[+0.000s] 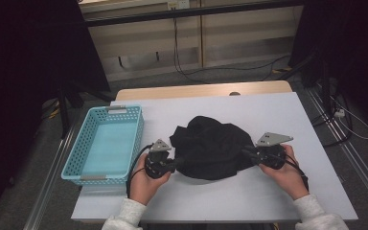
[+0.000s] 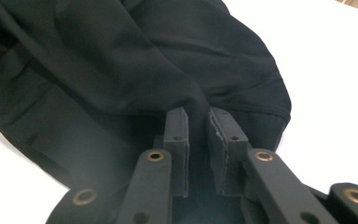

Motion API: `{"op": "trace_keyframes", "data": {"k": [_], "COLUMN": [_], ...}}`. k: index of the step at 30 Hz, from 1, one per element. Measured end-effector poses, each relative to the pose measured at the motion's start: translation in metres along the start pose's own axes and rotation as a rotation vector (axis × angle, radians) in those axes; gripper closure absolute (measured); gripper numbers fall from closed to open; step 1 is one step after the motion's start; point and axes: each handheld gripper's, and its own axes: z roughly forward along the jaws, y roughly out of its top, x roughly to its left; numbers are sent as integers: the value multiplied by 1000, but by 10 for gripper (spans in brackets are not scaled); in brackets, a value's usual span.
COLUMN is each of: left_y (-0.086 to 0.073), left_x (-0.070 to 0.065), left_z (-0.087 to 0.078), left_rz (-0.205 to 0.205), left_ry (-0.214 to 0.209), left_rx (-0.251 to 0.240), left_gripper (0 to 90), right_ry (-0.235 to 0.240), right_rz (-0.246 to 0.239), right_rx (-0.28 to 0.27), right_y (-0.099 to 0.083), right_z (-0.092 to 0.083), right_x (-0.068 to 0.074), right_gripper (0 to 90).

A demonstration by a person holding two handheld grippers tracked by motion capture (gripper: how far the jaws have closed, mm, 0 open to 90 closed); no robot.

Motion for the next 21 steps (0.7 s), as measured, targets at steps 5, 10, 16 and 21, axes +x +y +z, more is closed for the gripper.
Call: {"op": "trace_keyframes", "data": {"k": [5,10,16,21], "left_y": [1,3,3,5], "left_x": [7,10,12,15], "left_z": [-10,-16,-20,-26], "left_rz": [-42,-63,-69,-80], "left_ry": [11,16,31,39], "left_rx": [-33,-42,-51,-68], "left_gripper": [866,867,867,867], "right_ry": [-3,-6,4,46], "right_rz": [5,8,-12,-10], "right_rx": [2,11,25,43], "right_y": [-3,-6,-9,-14], "right_z": [-1,-2,-2,-2], "right_x": [-1,-2,1,6], "right_gripper": [718,681,639,545]}}
